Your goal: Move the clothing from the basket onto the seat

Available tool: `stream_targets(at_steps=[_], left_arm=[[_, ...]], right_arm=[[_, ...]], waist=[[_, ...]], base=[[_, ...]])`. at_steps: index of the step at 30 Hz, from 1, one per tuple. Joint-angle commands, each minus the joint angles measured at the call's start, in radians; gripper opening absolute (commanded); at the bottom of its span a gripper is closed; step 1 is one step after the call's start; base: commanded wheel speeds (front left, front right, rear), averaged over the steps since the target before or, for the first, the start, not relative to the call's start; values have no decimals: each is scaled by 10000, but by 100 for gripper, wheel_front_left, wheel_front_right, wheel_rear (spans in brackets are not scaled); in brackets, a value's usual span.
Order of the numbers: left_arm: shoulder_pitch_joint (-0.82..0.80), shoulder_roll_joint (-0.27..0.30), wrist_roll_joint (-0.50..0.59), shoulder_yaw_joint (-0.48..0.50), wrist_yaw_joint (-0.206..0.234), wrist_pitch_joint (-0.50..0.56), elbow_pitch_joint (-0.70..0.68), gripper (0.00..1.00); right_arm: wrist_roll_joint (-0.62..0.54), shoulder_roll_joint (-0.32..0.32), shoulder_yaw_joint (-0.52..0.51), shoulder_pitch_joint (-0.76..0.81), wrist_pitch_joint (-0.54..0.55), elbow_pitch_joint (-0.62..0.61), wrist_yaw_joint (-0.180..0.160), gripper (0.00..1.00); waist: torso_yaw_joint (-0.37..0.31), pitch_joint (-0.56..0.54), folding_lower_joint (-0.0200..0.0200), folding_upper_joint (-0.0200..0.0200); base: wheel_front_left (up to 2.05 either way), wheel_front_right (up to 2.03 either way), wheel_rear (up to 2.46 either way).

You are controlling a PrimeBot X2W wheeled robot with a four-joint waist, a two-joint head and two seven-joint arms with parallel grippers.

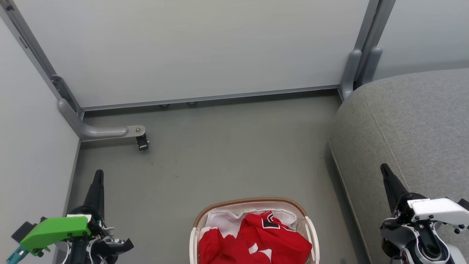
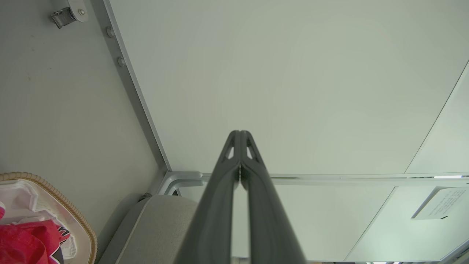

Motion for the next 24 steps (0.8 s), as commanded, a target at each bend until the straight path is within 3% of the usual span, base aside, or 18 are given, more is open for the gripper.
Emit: stream_targets(at_steps=[1,24], left_arm=[[-110,70,-36,24,-56,39,-28,0],[-110,70,-36,24,-56,39,-29,0]], right_arm=[[39,-28,-18,90,23,-27,-3,0],[40,-28,-16,90,22,-27,-3,0]], waist=[[0,0,0,108],[0,0,0,108]], base=[[0,0,0],[0,0,0]])
